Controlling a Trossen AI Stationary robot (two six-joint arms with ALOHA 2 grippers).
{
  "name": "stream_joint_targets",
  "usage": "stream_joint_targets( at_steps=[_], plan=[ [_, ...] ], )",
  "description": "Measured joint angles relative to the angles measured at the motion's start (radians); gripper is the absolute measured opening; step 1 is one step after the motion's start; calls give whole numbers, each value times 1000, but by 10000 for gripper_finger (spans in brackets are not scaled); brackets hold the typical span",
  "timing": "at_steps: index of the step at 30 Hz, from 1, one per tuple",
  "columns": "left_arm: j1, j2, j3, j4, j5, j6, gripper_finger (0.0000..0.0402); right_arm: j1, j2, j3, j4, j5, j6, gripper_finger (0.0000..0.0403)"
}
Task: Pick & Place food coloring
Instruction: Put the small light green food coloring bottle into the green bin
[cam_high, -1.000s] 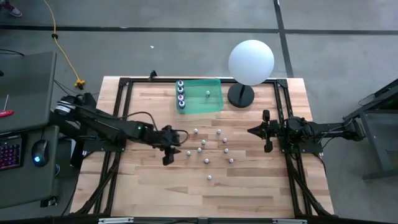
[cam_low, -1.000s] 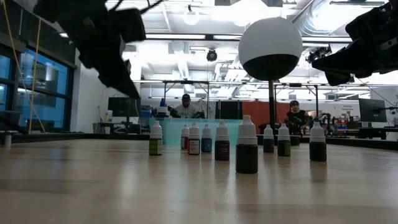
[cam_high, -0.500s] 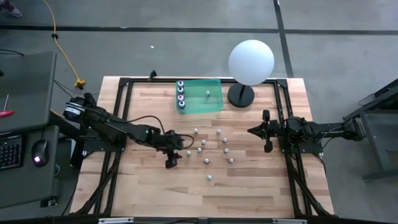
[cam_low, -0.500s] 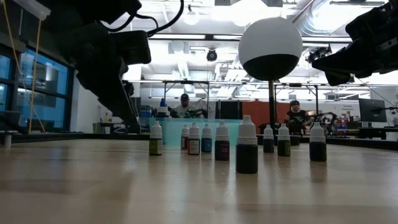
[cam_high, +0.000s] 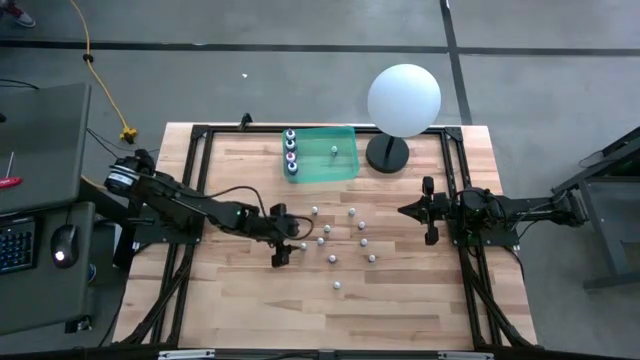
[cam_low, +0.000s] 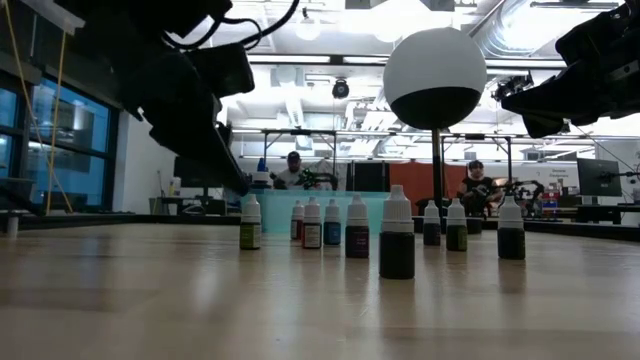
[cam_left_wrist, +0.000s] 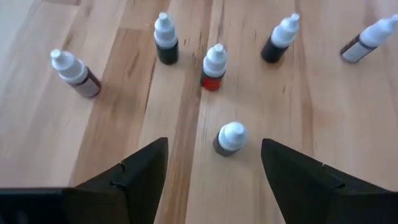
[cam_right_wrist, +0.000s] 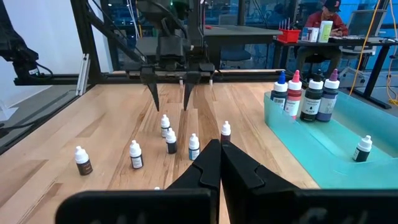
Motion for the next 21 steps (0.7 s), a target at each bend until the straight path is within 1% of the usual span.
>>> stream_joint_targets(
  at_steps=[2, 6, 14, 17, 21],
  plan=[
    [-1, 31, 0, 46, 8, 0, 255, 0, 0, 0, 0, 0, 0, 0],
    [-1, 79, 0, 72, 15, -4, 255, 0, 0, 0, 0, 0, 0, 0],
    [-1, 84, 0, 84, 27, -7, 253, 0, 1, 0, 0, 0, 0, 0],
    [-1, 85, 0, 96, 44, -7, 240, 0, 1, 0, 0, 0, -1, 0],
    [-1, 85, 0, 97, 53, -7, 212, 0, 1, 0, 0, 0, 0, 0]
  ],
)
